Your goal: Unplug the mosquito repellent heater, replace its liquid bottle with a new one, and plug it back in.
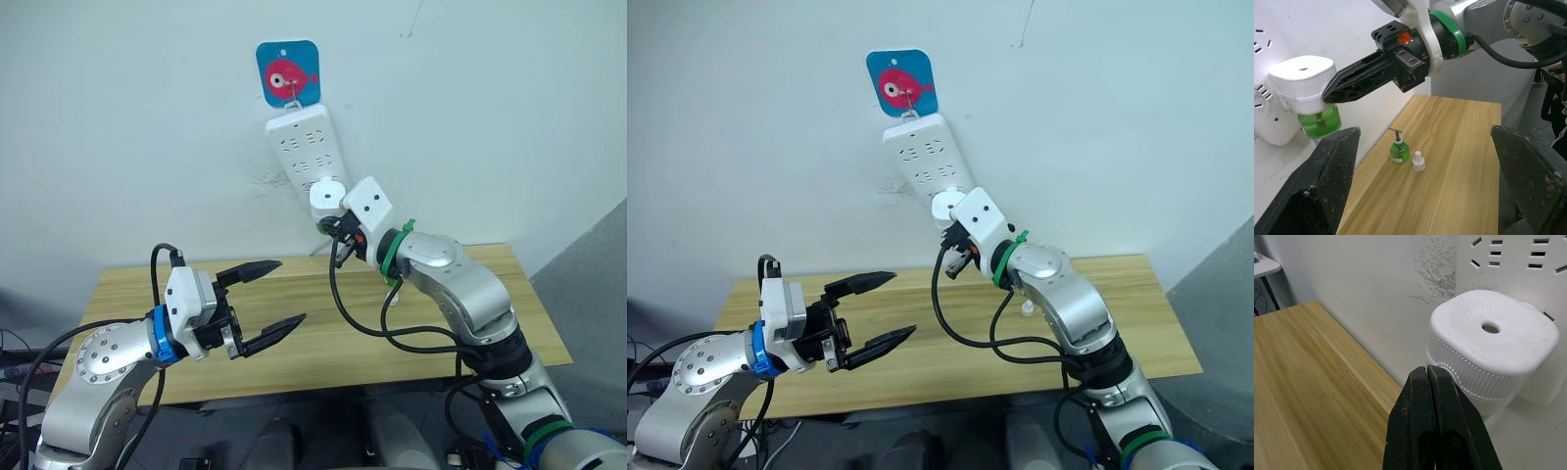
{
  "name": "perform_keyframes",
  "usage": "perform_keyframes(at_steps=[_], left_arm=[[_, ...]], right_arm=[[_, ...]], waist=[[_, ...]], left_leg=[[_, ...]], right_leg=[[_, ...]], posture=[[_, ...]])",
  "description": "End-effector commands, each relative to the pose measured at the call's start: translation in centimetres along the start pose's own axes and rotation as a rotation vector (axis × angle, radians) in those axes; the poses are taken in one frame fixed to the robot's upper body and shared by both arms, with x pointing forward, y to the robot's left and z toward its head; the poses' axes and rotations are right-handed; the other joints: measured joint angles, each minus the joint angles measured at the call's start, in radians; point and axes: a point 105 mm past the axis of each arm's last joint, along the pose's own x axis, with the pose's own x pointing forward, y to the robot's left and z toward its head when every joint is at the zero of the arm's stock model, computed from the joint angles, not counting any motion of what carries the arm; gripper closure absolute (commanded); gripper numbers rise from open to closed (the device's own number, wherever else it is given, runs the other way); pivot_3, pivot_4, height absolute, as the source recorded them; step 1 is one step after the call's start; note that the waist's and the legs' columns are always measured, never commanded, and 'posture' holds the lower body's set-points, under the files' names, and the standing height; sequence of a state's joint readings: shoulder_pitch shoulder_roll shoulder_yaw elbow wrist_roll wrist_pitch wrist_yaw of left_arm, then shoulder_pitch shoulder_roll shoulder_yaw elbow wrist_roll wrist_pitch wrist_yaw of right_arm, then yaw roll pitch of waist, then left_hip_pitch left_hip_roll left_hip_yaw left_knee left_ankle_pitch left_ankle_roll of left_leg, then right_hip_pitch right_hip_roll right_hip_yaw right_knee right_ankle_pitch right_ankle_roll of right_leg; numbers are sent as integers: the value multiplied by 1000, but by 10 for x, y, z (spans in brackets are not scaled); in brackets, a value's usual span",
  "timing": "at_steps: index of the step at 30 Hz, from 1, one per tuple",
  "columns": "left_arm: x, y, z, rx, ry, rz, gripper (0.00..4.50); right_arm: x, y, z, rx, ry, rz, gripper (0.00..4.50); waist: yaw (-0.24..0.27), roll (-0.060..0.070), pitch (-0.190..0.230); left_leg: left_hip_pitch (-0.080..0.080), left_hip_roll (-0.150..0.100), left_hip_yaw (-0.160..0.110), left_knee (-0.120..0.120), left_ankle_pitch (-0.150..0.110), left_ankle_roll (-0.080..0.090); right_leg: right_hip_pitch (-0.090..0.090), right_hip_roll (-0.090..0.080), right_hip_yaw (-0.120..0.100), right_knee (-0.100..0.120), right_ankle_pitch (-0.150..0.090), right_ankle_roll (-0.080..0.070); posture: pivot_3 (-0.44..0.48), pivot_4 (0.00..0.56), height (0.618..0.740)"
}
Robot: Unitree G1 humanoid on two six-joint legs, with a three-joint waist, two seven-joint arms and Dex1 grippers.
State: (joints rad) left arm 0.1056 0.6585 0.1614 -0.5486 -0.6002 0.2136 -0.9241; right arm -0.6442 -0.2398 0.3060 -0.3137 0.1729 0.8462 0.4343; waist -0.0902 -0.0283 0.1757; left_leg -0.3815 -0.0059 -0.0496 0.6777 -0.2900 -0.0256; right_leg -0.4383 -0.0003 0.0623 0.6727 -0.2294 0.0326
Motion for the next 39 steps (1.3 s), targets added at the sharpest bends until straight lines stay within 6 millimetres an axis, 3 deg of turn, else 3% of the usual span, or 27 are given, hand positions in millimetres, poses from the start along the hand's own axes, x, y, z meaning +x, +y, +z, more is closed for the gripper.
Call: perform_keyframes(at_steps=[1,9,18,28,39], left_arm=[[3,-1,6,22,-16,-9,0],[4,-1,6,23,-19,-10,0],[6,0,7,27,-24,-17,0],[6,1,8,30,-24,-13,0],[8,2,9,31,-25,-12,0]], right_arm=[[-3,-8,15,-52,-47,-33,4475],[-16,-12,12,-57,-29,-19,4475],[-13,-5,19,-37,-62,-13,4475],[-17,-10,10,-57,-24,-6,4475],[-18,-11,18,-42,-54,-5,4475]], waist=[[0,0,0],[1,0,0],[0,0,0],[0,0,0],[0,0,0]], left_leg=[[0,0,0,0,0,0],[0,0,0,0,0,0],[0,0,0,0,0,0],[0,0,0,0,0,0],[0,0,0,0,0,0]], right_leg=[[0,0,0,0,0,0],[0,0,0,0,0,0],[0,0,0,0,0,0],[0,0,0,0,0,0],[0,0,0,0,0,0]], posture=[[-66,149,740],[-70,143,740],[-77,142,740],[-77,142,740],[-78,141,740]])
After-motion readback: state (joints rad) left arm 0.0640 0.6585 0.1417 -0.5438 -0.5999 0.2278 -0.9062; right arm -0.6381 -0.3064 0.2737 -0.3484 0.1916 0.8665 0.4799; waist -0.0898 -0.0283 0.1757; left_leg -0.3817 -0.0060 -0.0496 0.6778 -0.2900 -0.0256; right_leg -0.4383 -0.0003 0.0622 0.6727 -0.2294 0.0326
